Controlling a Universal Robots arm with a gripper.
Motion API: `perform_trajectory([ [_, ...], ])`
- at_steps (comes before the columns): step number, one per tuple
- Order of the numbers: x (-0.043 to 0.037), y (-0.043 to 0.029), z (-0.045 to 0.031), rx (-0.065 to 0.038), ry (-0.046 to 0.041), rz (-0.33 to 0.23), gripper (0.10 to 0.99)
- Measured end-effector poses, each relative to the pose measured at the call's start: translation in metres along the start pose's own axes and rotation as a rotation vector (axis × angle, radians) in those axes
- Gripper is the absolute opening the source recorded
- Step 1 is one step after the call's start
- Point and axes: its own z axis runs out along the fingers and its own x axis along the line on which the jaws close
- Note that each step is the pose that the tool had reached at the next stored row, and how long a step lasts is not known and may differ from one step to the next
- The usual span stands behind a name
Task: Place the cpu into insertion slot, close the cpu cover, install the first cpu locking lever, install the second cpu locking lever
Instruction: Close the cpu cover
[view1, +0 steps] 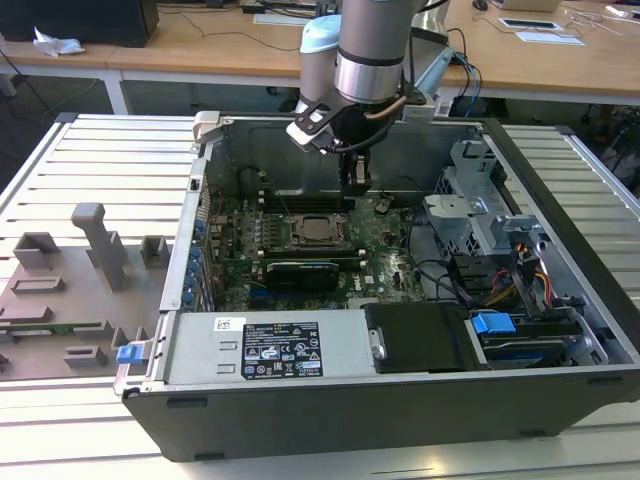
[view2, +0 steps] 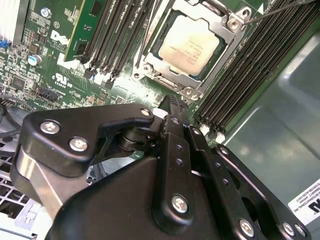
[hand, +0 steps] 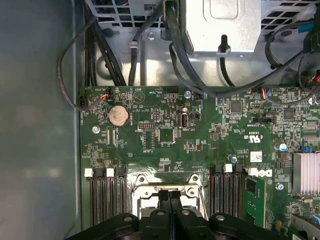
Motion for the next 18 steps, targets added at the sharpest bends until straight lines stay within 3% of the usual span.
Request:
perform_trajectory([
  [18, -0.0001, -0.0155, 0.0006, 0.000, 0.0001, 0.000, 0.106],
])
